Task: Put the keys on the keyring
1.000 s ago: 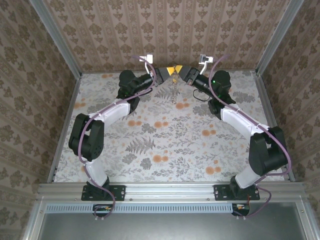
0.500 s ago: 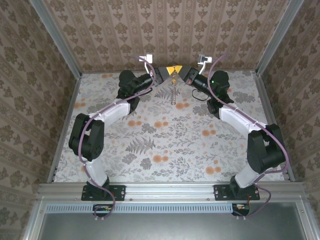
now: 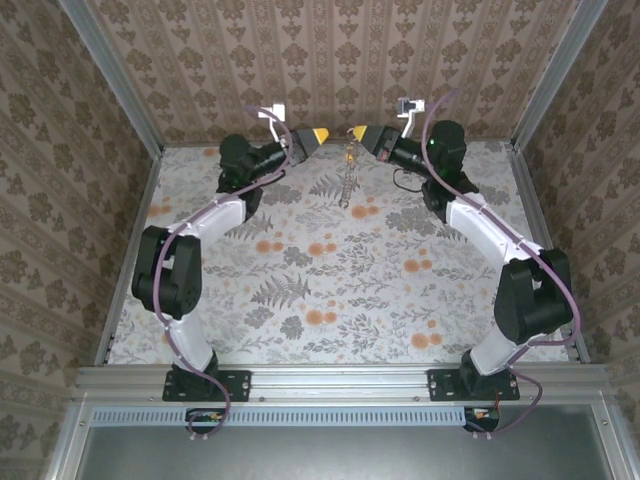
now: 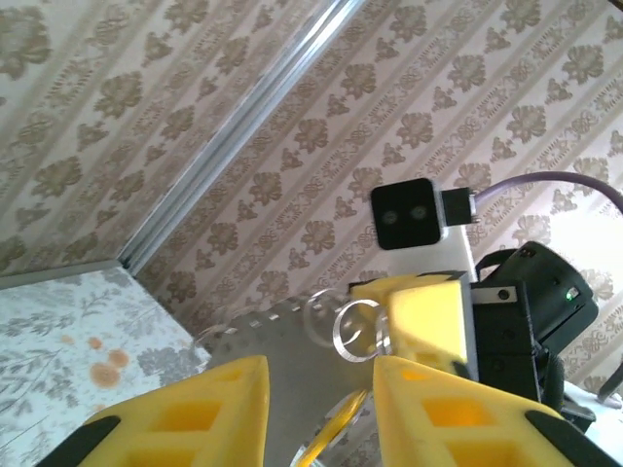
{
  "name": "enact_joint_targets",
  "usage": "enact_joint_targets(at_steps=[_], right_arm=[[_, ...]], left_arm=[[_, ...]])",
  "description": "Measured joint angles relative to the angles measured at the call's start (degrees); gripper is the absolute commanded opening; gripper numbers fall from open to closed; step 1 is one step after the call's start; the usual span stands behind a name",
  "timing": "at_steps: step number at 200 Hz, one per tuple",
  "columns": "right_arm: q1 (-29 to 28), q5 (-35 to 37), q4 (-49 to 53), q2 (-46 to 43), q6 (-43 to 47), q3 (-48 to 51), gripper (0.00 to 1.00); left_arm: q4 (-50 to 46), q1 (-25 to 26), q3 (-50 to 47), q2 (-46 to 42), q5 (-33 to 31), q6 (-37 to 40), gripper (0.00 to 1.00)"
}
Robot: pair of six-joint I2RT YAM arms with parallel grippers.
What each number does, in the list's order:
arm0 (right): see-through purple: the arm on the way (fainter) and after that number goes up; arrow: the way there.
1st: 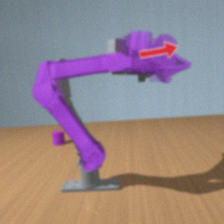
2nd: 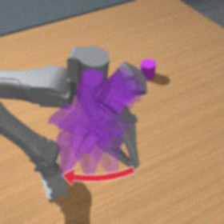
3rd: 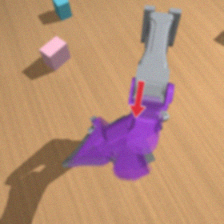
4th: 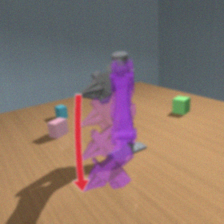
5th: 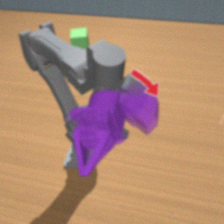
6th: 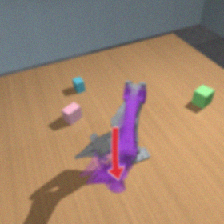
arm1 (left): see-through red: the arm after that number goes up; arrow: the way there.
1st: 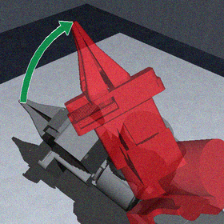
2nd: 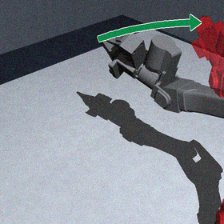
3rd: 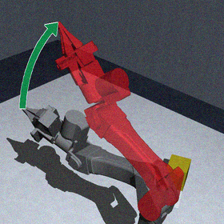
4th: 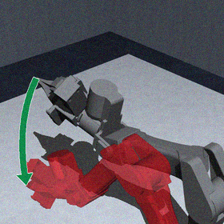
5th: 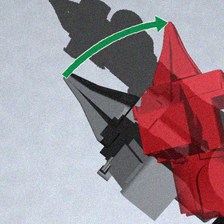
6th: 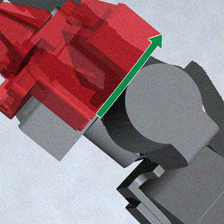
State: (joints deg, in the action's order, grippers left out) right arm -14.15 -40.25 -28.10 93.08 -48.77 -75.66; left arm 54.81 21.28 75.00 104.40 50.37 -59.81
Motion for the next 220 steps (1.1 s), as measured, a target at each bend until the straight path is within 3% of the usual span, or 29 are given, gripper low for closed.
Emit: enact_joint_targets(at_steps=[69,113,164,220], right_arm=[[0.39,-9.51,29.99,3.1,23.1,-16.31,0.0],[0.39,-10.86,41.16,3.61,32.96,-18.16,0.0],[0.39,-11.61,38.91,3.65,33.07,-16.57,0.0],[0.42,-13.05,27.32,3.65,24.17,-9.77,0.0]], left_arm=[[-20.81,-1.33,7.89,-1.14,11.17,14.01,0.4],[-31.01,-1.33,11.23,-4.04,16.41,22.34,0.41],[-35.01,0.44,12.59,-4.17,19.74,24.96,0.39],[-33.68,2.97,12.81,-3.74,20.39,23.41,0.36]])
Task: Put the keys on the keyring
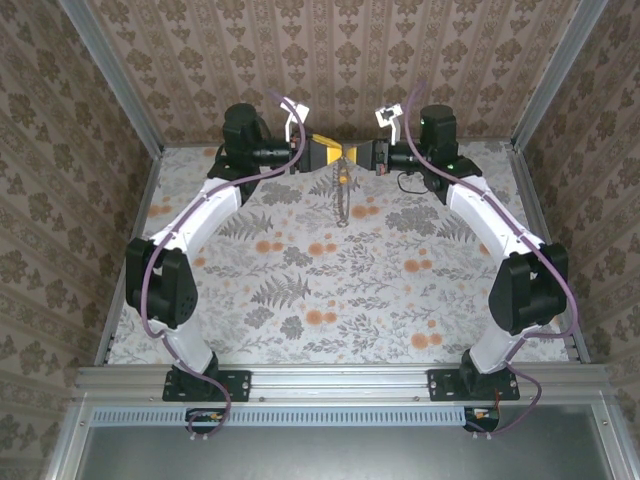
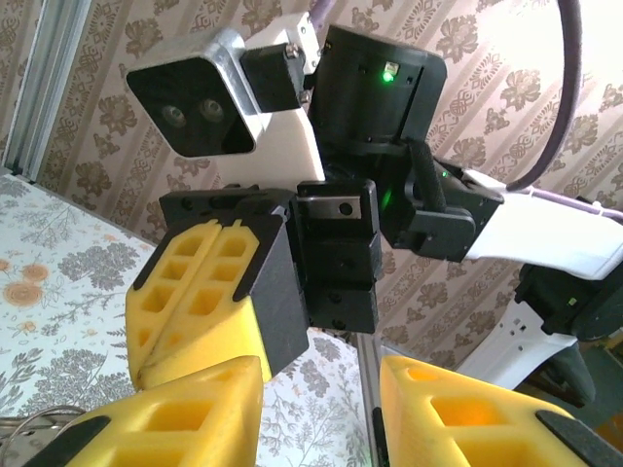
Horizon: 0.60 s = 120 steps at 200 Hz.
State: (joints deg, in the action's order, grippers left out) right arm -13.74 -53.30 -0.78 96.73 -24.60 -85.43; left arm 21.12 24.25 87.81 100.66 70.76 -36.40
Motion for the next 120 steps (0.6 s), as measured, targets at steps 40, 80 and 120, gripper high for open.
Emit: enact_joint_targets(at_steps=[40,80,120], right_arm=[[0.04,-1.07,-8.31,0.0,-6.14,2.25,0.0],[0.24,-1.22,-13.44,0.0,-10.23,3.58,0.0],[0.35,-1.29,-17.81,-0.11,-13.35,4.13,0.0]], left_arm=[[0.76,-0.35,0.02,0.57,-0.52,-0.83,0.36],[1.92,-0.76,0.04,1.27,-1.14,-1.75,0.35],[2.51,-0.76,0.04,2.21,-1.57,-2.67,0.35]])
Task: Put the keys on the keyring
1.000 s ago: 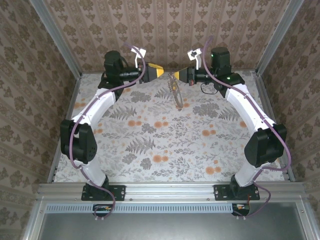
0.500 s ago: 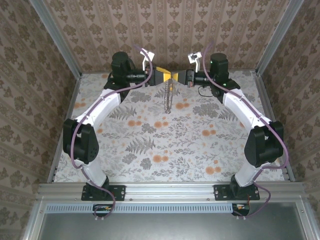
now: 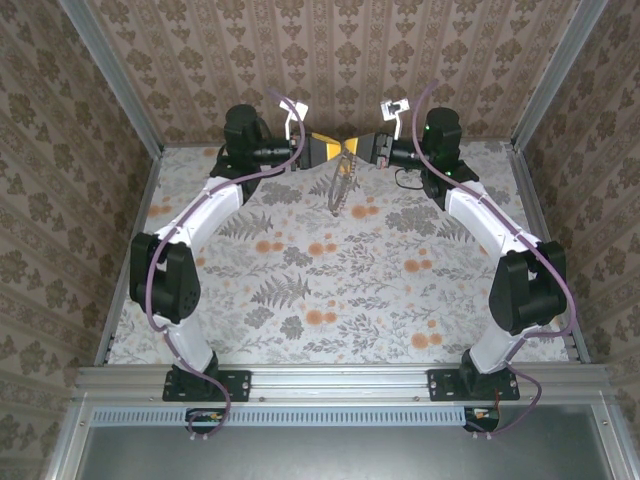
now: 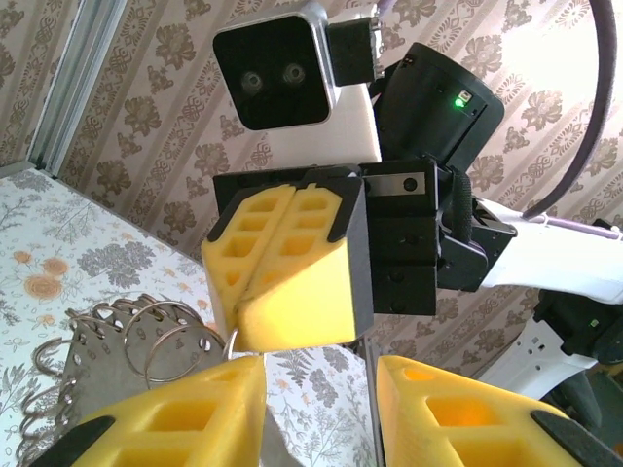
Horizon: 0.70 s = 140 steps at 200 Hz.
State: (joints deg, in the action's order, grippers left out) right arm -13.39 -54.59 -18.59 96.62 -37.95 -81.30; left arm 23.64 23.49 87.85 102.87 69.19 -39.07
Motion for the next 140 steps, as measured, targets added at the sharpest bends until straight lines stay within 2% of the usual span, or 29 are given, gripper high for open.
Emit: enact_joint_targets(at_steps=[98,140], right_arm=[[0.0,-0.13,-4.0,-0.13,-3.23,0.17,0.0],[0.0,-0.15,-3.98,-0.66,-3.17,0.74,0.0]], left_arm=[[1.31,0.0,0.42,0.28,-0.52,-0.9,0.36],[2.89,-1.73,0.42,0.28,-2.12,-1.73,0.37]])
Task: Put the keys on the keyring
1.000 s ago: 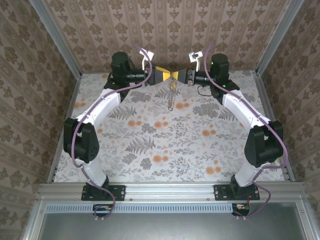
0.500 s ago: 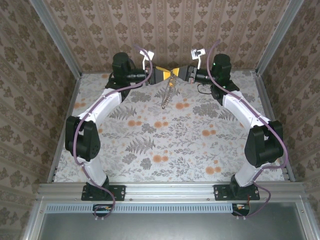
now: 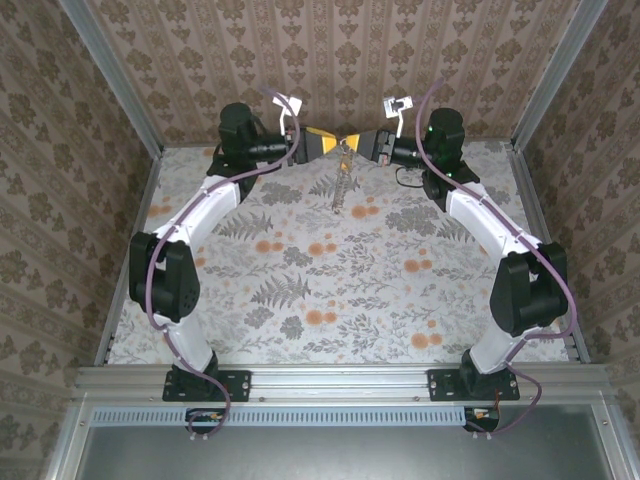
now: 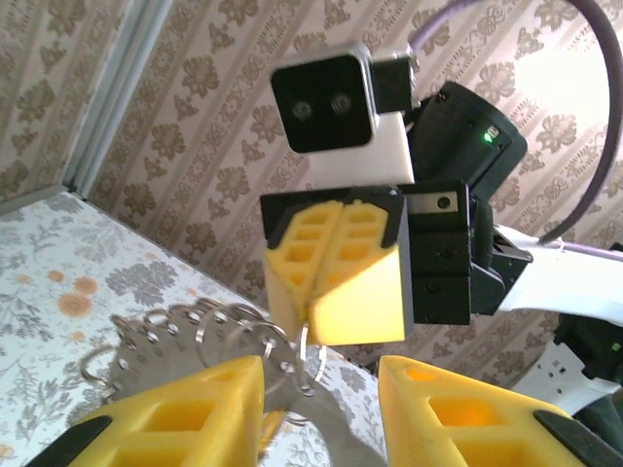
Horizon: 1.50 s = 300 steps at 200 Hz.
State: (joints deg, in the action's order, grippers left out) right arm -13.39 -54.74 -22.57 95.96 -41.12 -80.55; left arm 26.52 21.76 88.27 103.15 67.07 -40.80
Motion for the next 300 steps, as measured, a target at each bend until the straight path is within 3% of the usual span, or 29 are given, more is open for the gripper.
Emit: enact_joint_targets(at_steps=[167,300], right_arm=[[0.0,-0.17,-0.02,-0.02,-0.07,0.04,0.0],[0.0,-0.17,0.02,-0.02,0.0,0.04,0.0]], left_arm=[[0.04,2.27,1.95,2.93,-0.2,-0.37,0.37],[-0.33,3.04,2.93,2.99,0.04,-0.37,0.18]])
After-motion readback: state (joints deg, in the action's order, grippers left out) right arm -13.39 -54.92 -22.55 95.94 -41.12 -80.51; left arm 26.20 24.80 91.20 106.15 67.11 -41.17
